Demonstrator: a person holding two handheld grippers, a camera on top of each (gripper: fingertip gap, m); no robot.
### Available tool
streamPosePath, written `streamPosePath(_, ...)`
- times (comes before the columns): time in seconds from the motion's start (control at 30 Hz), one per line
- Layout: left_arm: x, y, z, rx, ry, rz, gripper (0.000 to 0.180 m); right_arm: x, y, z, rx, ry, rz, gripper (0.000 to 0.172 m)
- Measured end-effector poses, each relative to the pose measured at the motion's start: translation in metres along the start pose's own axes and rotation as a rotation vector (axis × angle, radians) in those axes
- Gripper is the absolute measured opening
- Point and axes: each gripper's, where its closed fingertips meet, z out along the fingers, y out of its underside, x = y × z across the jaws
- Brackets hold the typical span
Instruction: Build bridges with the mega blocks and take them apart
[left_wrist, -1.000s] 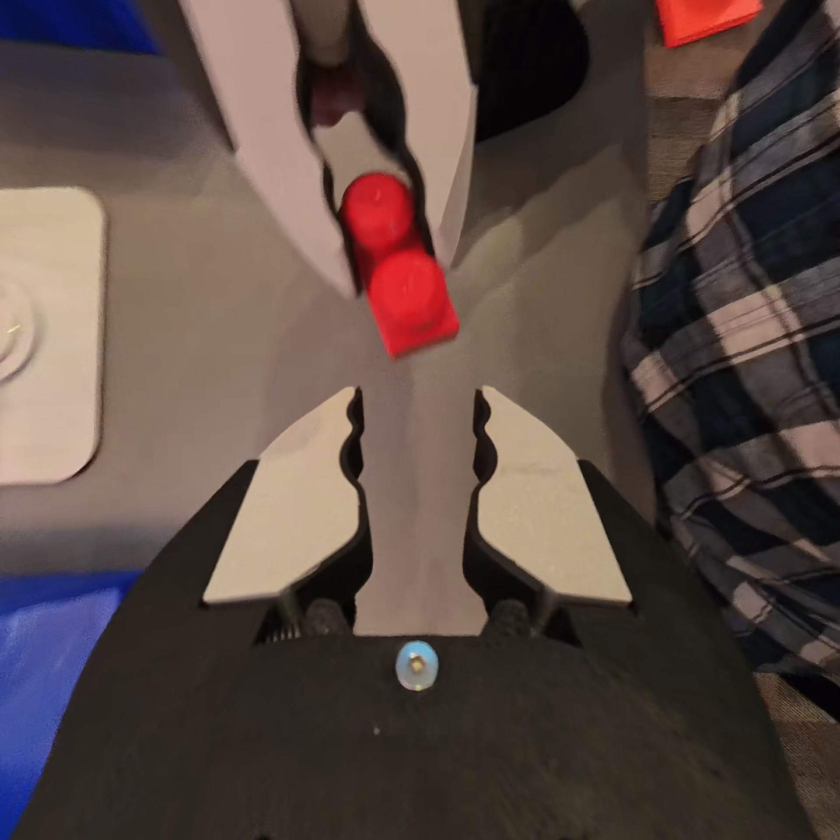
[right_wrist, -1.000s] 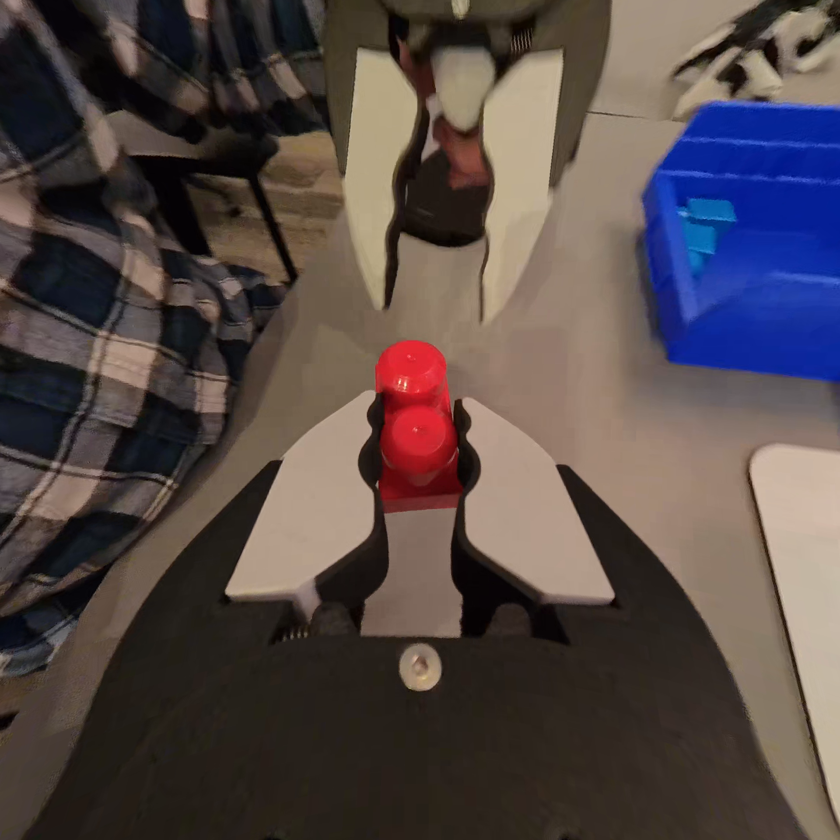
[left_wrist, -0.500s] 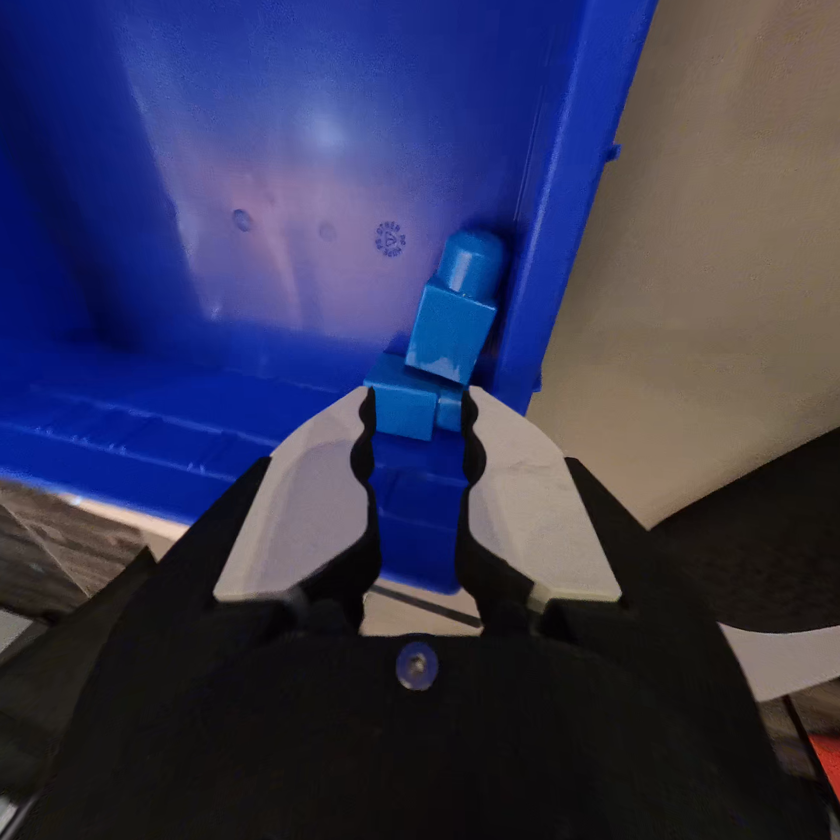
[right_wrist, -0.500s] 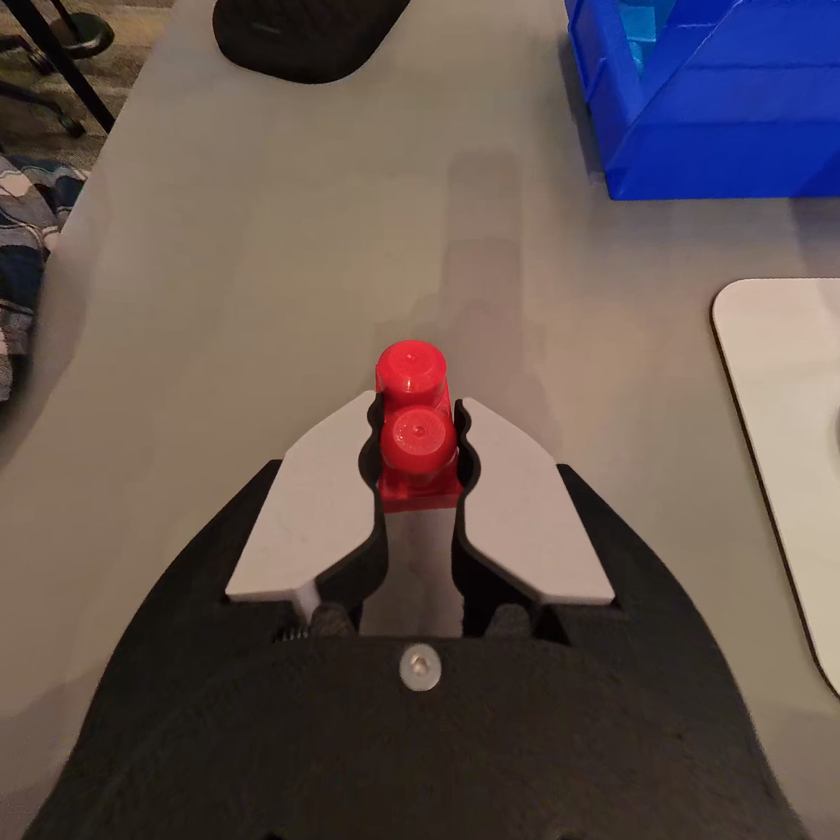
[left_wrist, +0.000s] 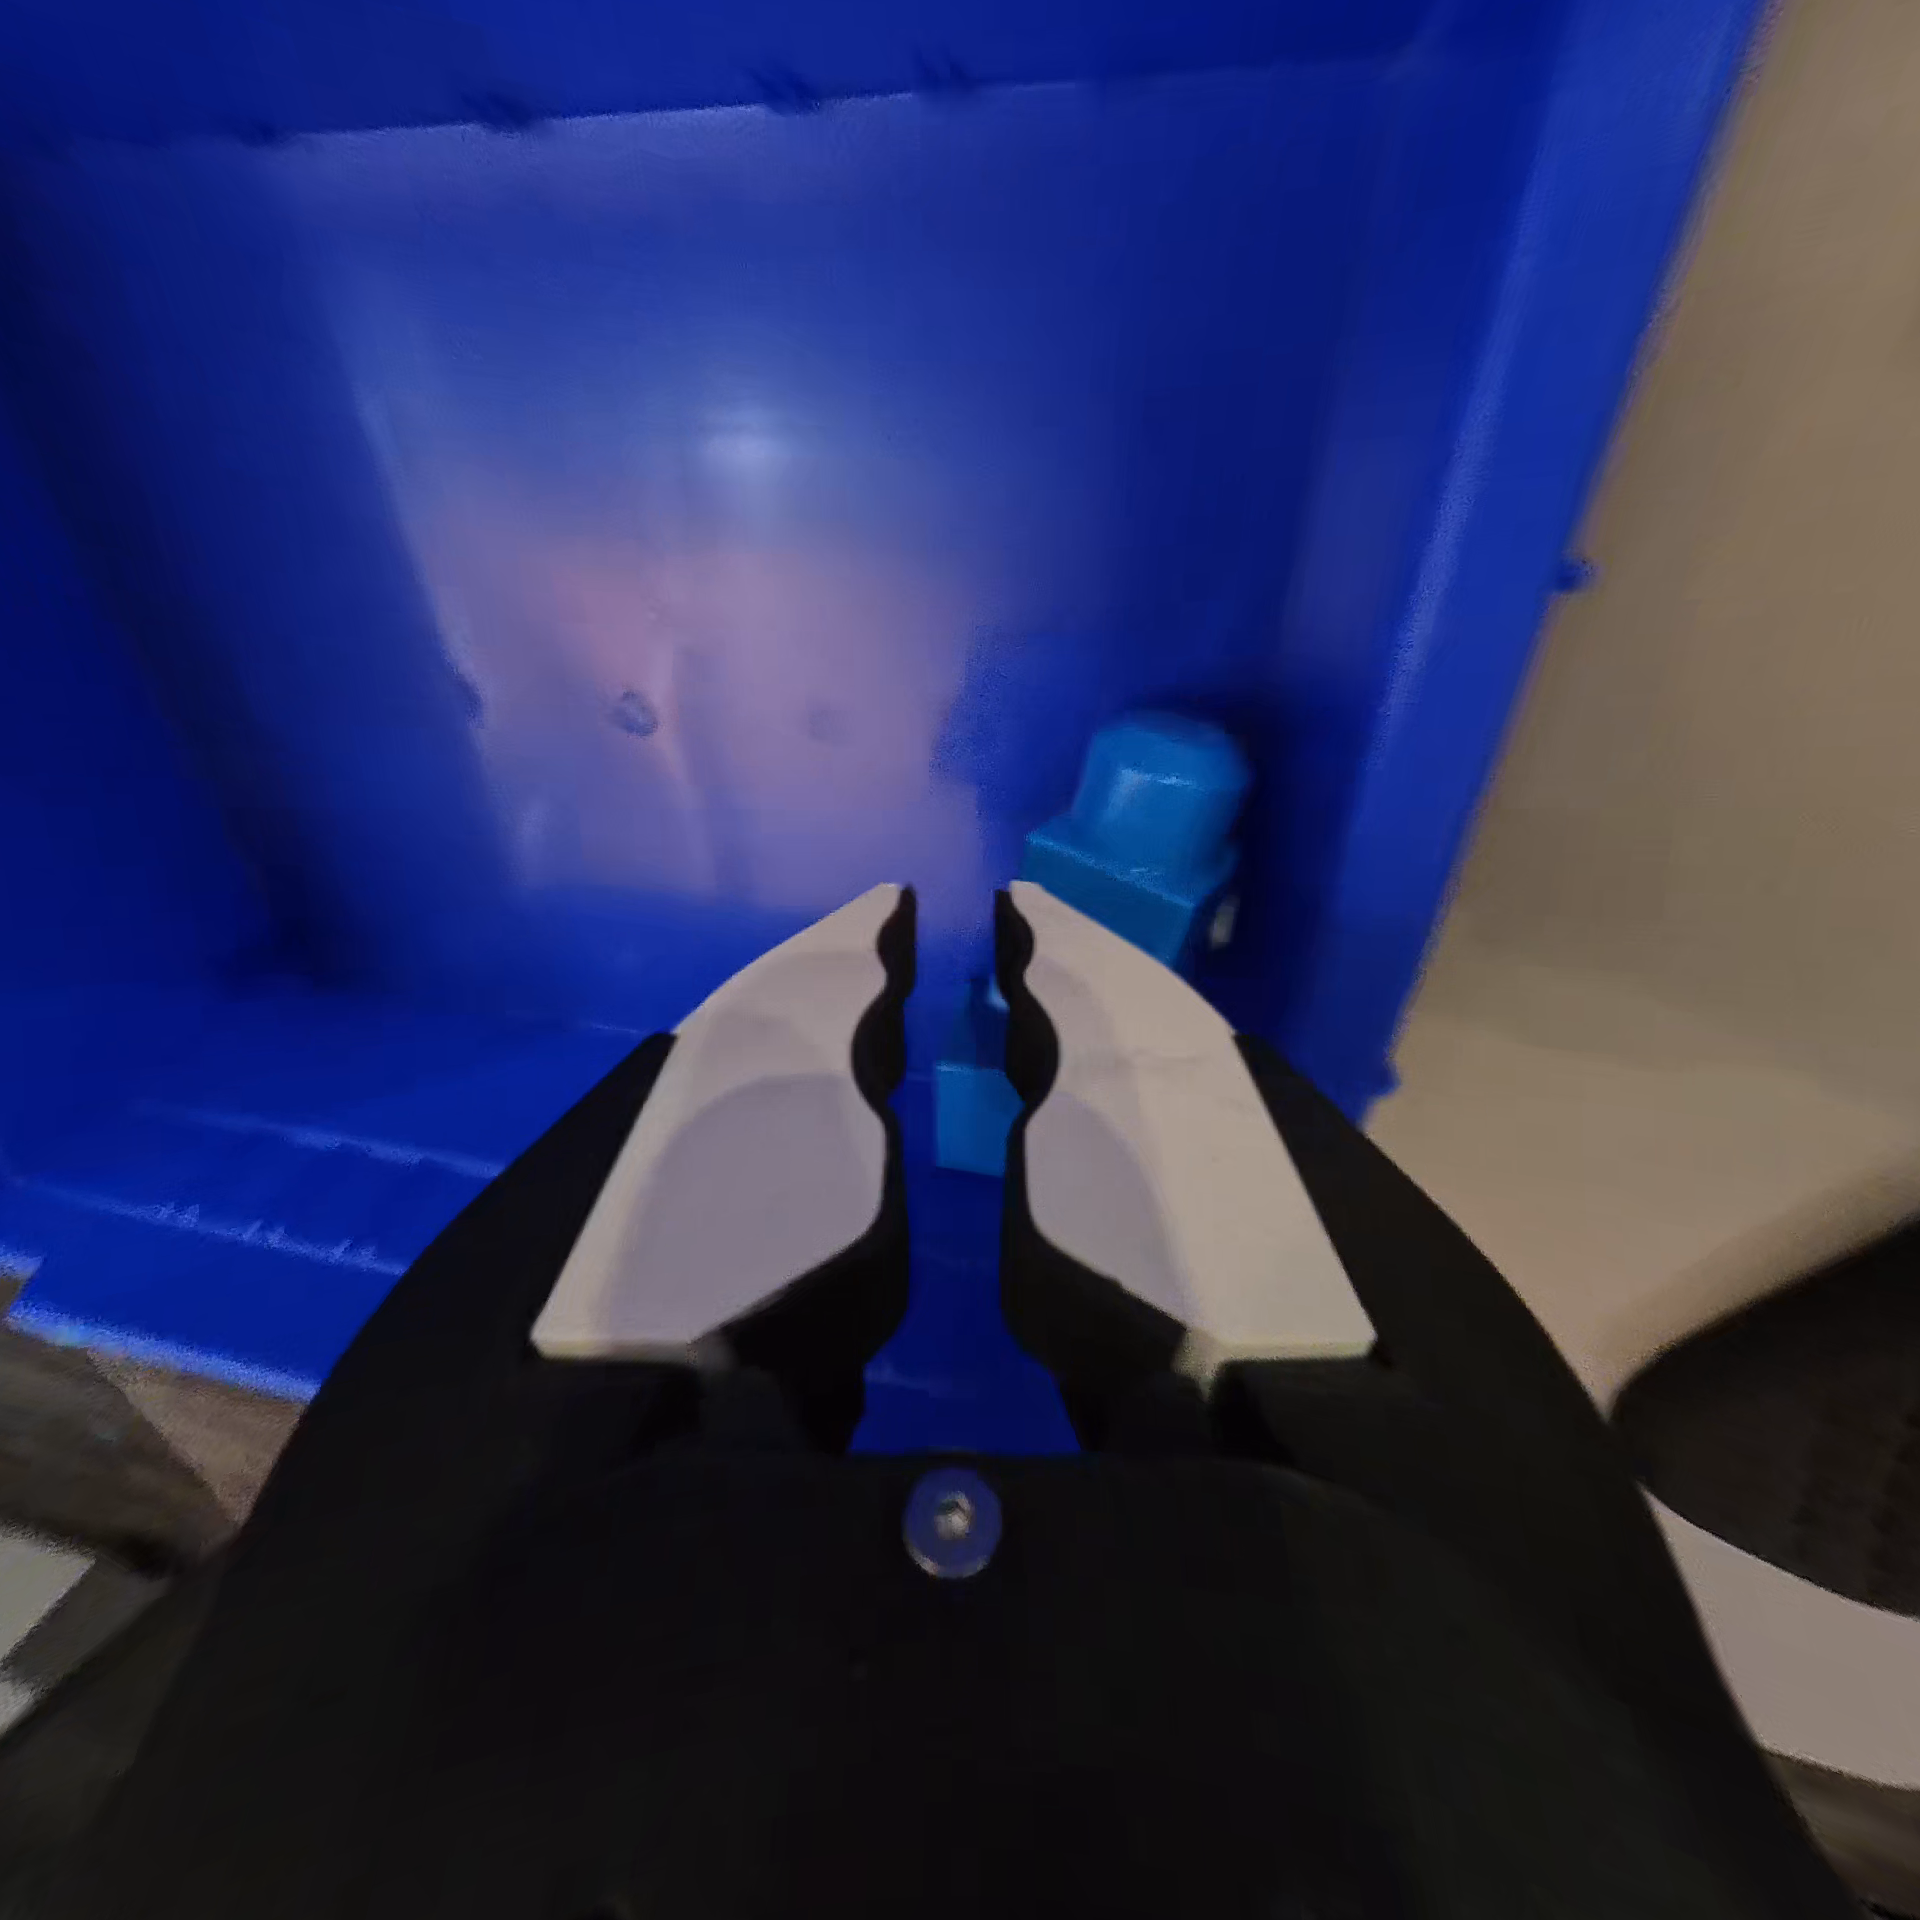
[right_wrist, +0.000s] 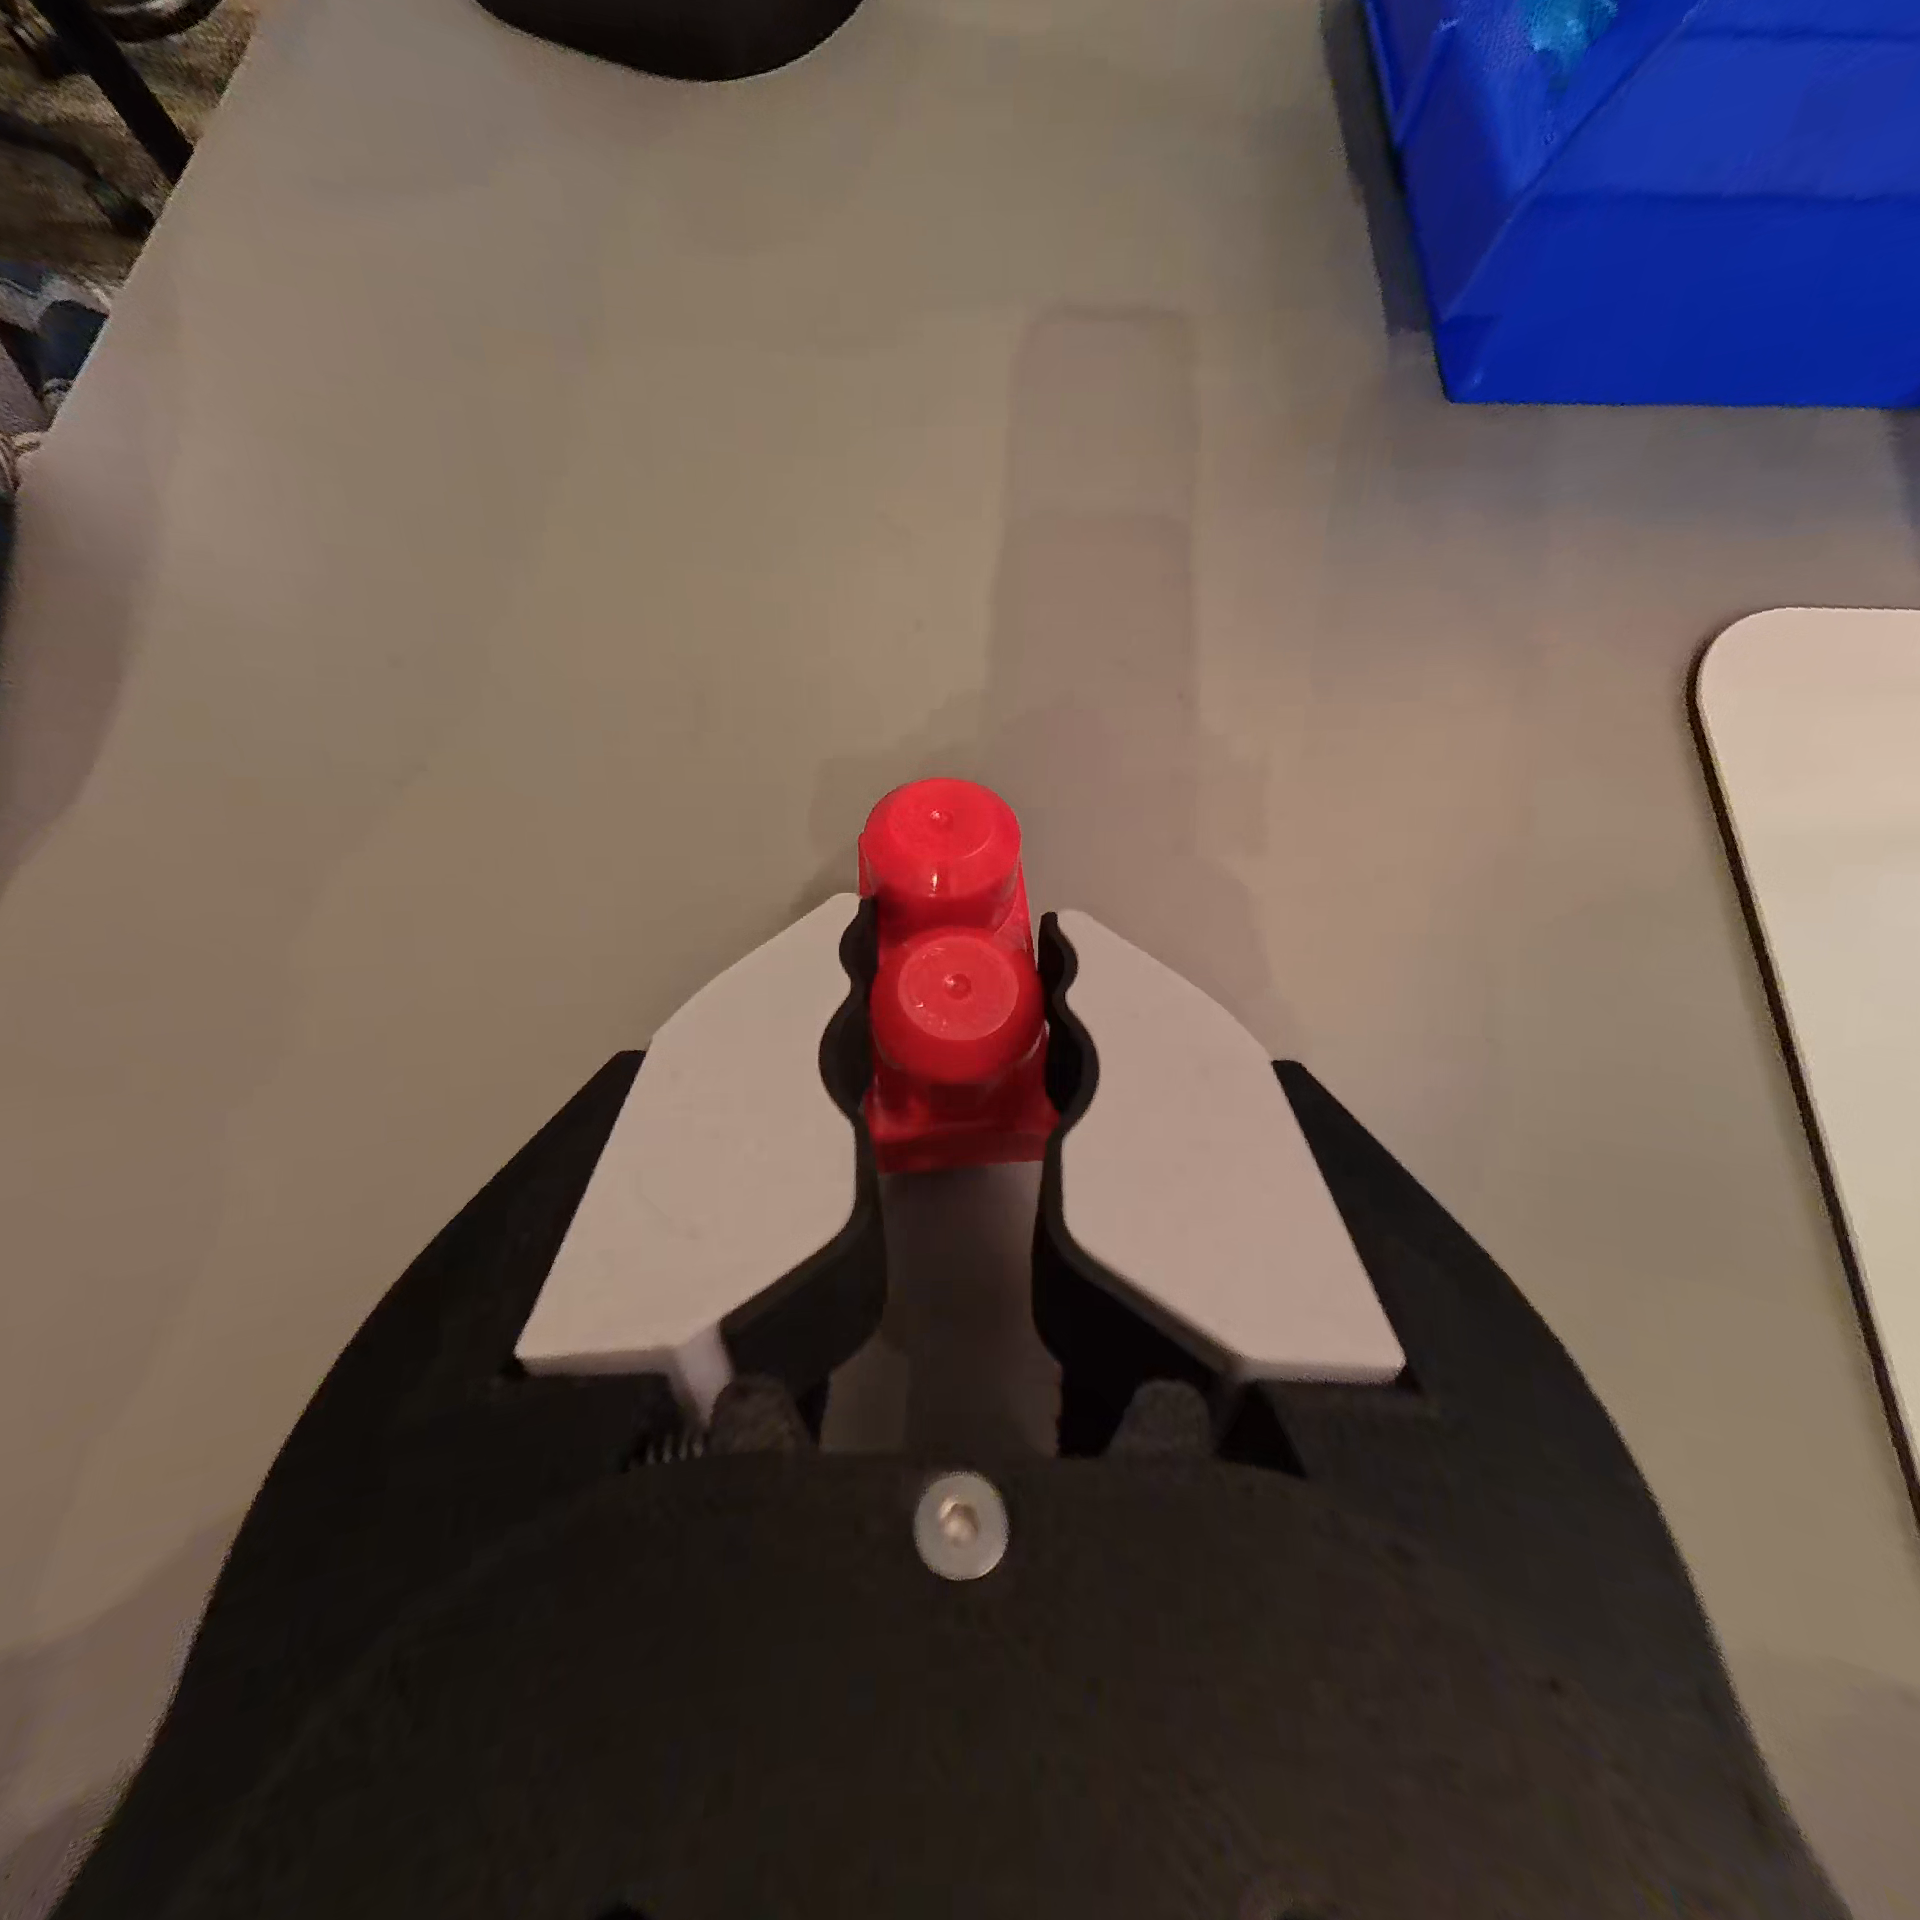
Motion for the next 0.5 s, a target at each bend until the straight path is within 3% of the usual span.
streamPosePath(0.07,-0.016,0.007,0.002,-0.057,-0.083,-0.023,0.023,-0.001,-0.001,-0.001,0.008,-0.002,-0.002,0.03)
streamPosePath(0.2,-0.003,-0.002,-0.015,0.04,0.015,-0.035,0.039,-0.001,-0.001,-0.005,0.033,-0.007,0.012,0.03)
streamPosePath(0.3,0.007,0.0,-0.023,0.042,0.076,-0.015,0.041,0.0,-0.001,-0.003,0.038,-0.02,0.02,0.03)
streamPosePath(0.4,0.019,0.014,-0.015,-0.057,0.142,0.022,0.045,-0.002,-0.001,-0.001,0.036,-0.028,0.015,0.03)
streamPosePath(0.5,0.033,0.009,-0.009,-0.065,0.228,0.029,0.036,-0.005,0.0,0.0,0.03,-0.031,0.011,0.03)
